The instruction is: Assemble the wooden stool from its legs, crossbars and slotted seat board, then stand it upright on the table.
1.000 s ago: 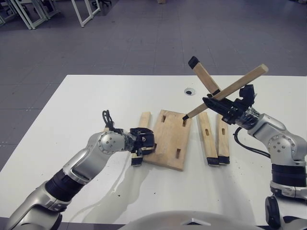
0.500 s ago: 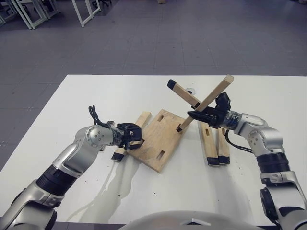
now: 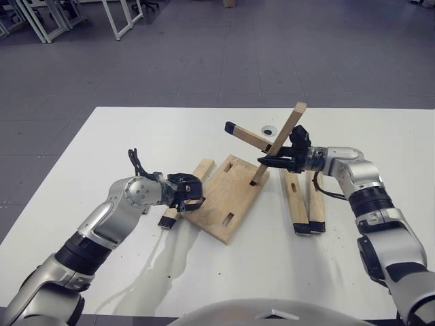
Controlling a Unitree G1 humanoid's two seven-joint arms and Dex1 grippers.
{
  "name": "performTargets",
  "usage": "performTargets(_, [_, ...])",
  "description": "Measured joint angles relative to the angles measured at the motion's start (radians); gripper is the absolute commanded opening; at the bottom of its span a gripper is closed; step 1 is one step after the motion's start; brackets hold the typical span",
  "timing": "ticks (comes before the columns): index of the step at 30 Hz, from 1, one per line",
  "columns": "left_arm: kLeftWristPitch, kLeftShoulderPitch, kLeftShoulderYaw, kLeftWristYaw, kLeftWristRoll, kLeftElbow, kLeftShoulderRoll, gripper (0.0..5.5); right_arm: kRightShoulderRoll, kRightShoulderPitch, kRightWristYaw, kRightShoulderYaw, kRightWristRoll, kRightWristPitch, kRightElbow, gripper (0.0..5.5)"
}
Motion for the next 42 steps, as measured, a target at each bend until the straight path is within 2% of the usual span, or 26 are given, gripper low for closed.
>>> performTargets(8, [0.046, 0.020, 0.007, 0.010, 0.036, -0.030, -0.030, 3.57, 0.048, 0.138, -0.221, 0.044, -0.091, -0.125, -0.187, 2.03])
performTargets(15, [0.050, 0.019, 0.017, 0.028, 0.047, -0.047, -0.067, 3.57, 0.079, 0.029, -0.320, 0.055, -0.129, -0.123, -0.027, 2.04])
performTargets(23, [0.020, 0.020, 0.026, 0.033, 0.035, -0.026, -0.102, 3.57, 0.039, -0.098, -0.209, -0.050, -0.030, 0.130, 0.156, 2.02])
performTargets(30, [0.023, -0.022, 0.070, 0.051, -0.001, 0.007, -0.161, 3.57, 0.037, -0.083, -0.212, -0.067, -0.020, 0.133, 0.153, 2.02])
performTargets(33, [0.015, -0.027, 0.093, 0.067, -0.025, 0.003, -0.193, 3.57, 0.041, -0.061, -0.217, -0.077, -0.019, 0.109, 0.139, 2.02])
performTargets(37, [-0.078, -0.097, 0.183, 0.214, -0.070, 0.007, -0.304, 3.57, 0.048, -0.003, -0.258, -0.117, 0.000, 0.121, 0.042, 2.02])
performTargets(42, [-0.116, -0.089, 0.188, 0.246, -0.069, 0.029, -0.317, 3.57, 0.050, 0.035, -0.305, -0.145, 0.003, 0.210, -0.083, 2.02])
